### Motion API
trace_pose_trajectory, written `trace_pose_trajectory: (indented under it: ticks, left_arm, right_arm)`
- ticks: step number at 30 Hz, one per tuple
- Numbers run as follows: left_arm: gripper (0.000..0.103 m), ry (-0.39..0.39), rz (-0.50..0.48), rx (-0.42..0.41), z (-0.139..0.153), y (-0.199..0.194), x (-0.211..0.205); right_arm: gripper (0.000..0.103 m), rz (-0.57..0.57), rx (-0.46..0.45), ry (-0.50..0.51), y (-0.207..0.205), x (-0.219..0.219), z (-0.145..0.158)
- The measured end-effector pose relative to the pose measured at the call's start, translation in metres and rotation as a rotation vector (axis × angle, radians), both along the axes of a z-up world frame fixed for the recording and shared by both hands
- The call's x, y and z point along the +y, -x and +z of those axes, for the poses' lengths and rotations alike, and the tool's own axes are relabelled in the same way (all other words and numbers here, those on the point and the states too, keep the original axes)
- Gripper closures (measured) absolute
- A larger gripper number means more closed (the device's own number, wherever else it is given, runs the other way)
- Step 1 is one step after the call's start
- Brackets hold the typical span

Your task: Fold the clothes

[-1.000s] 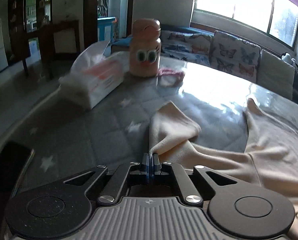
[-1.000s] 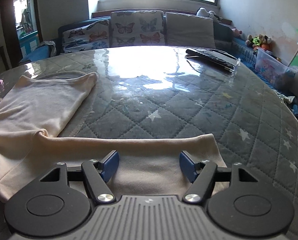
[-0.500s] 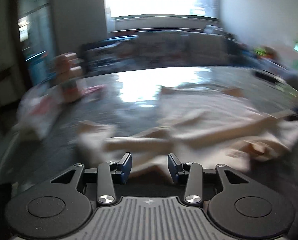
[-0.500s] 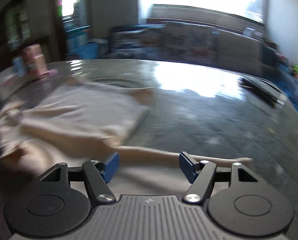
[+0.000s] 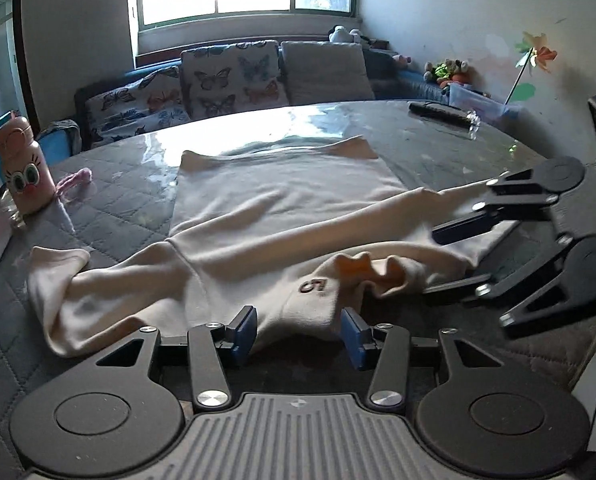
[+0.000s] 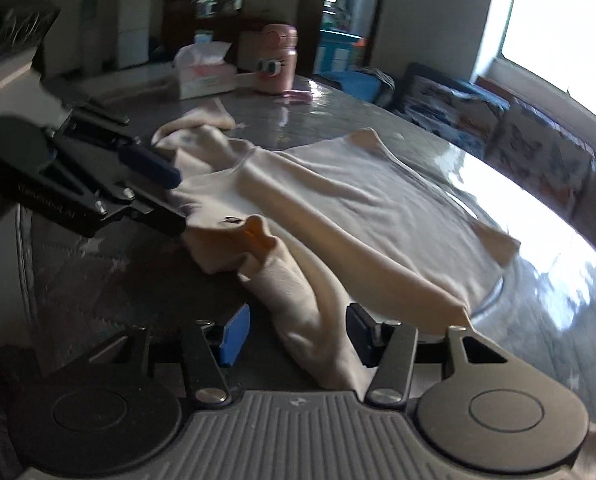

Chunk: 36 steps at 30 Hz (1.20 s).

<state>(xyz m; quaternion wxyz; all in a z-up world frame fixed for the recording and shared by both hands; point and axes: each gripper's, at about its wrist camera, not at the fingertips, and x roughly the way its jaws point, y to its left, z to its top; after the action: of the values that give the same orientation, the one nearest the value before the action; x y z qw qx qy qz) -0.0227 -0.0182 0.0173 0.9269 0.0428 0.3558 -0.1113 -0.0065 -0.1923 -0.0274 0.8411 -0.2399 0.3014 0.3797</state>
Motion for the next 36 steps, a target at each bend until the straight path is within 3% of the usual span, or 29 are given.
trace_pose_trajectory:
  ticks: [2, 5, 7, 10, 13, 19, 23, 26, 31, 36]
  left_arm:
    - [0.054, 0.007, -0.002, 0.01, 0.0, 0.0, -0.003]
    - [0.057, 0.008, 0.016, 0.031, -0.004, -0.005, -0.005]
    - [0.072, 0.015, 0.034, 0.047, -0.006, -0.01, -0.005]
    - [0.094, 0.025, 0.039, 0.066, -0.007, -0.015, -0.004]
    - [0.1, 0.022, 0.002, 0.044, 0.002, -0.012, -0.003]
    - [0.101, 0.027, -0.093, 0.018, 0.026, 0.006, 0.008]
    - [0.101, 0.01, -0.195, 0.083, 0.017, 0.017, 0.01]
    - [0.1, -0.022, -0.233, 0.132, 0.007, 0.021, 0.01]
    - [0.099, -0.029, -0.197, 0.05, 0.024, 0.01, 0.017]
    - [0.099, 0.01, -0.134, 0.004, 0.023, -0.027, 0.011]
  right_arm:
    - [0.055, 0.021, -0.011, 0.013, 0.002, 0.005, -0.001]
    - [0.066, 0.039, -0.016, 0.011, 0.001, 0.012, -0.003]
    - [0.08, 0.046, -0.007, 0.003, -0.002, 0.013, -0.005]
    - [0.092, 0.045, -0.002, -0.011, -0.003, 0.013, -0.004]
    - [0.097, 0.039, 0.014, -0.038, -0.003, 0.007, 0.002]
    - [0.098, 0.077, 0.089, -0.113, 0.003, -0.014, 0.024]
    - [0.097, 0.133, 0.13, -0.11, 0.014, -0.024, 0.028]
    - [0.09, 0.14, 0.158, -0.105, 0.017, -0.029, 0.027]
    - [0.09, 0.061, 0.124, -0.135, 0.0, -0.03, 0.032]
    - [0.09, -0.017, 0.141, -0.135, -0.025, -0.016, 0.013]
